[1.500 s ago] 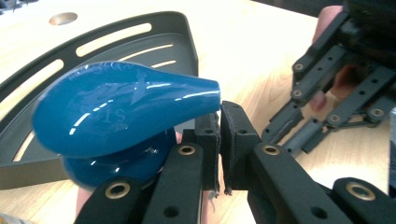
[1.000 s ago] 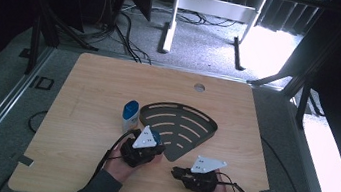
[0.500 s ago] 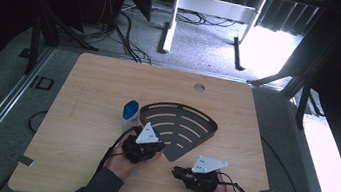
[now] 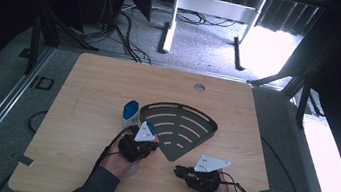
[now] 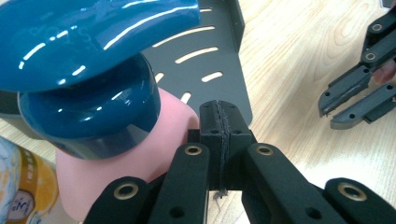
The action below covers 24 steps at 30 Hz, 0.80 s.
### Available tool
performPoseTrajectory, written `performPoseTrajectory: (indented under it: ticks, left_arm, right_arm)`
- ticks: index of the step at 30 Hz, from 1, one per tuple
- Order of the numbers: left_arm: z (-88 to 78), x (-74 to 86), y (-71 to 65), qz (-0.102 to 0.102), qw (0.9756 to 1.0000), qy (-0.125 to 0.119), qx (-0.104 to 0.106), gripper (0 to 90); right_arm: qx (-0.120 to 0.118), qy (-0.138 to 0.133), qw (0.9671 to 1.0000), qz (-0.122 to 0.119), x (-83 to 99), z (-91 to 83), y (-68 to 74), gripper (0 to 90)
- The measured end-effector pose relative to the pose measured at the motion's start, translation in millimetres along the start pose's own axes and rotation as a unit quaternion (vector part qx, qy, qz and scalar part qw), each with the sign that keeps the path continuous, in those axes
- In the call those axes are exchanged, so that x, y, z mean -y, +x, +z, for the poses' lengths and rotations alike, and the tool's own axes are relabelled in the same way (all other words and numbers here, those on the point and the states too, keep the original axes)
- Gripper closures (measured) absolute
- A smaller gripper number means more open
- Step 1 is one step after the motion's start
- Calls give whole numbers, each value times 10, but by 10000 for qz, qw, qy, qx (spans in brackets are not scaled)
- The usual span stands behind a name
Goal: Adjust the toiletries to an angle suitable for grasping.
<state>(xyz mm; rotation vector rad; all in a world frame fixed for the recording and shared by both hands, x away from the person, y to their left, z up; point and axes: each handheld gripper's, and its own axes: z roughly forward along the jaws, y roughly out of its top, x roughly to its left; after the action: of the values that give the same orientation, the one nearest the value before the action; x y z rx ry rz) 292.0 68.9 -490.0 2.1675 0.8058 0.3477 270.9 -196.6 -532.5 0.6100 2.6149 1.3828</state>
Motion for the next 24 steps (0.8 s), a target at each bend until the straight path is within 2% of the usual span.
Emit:
performPoseTrajectory:
  ticks: [12, 18, 24]
  left_arm:
    - [-52, 77, 118, -277, 9995, 91, -140, 896]
    - [-171, 128, 173, -289, 9995, -58, -71, 858]
    - [-381, 198, 241, -154, 9997, -102, -168, 821]
  right_arm:
    - [102, 12, 9999, 51, 21, -57, -59, 790]
    - [368, 105, 9992, 76, 54, -131, -136, 773]
    - [750, 236, 9968, 157, 102, -258, -257, 706]
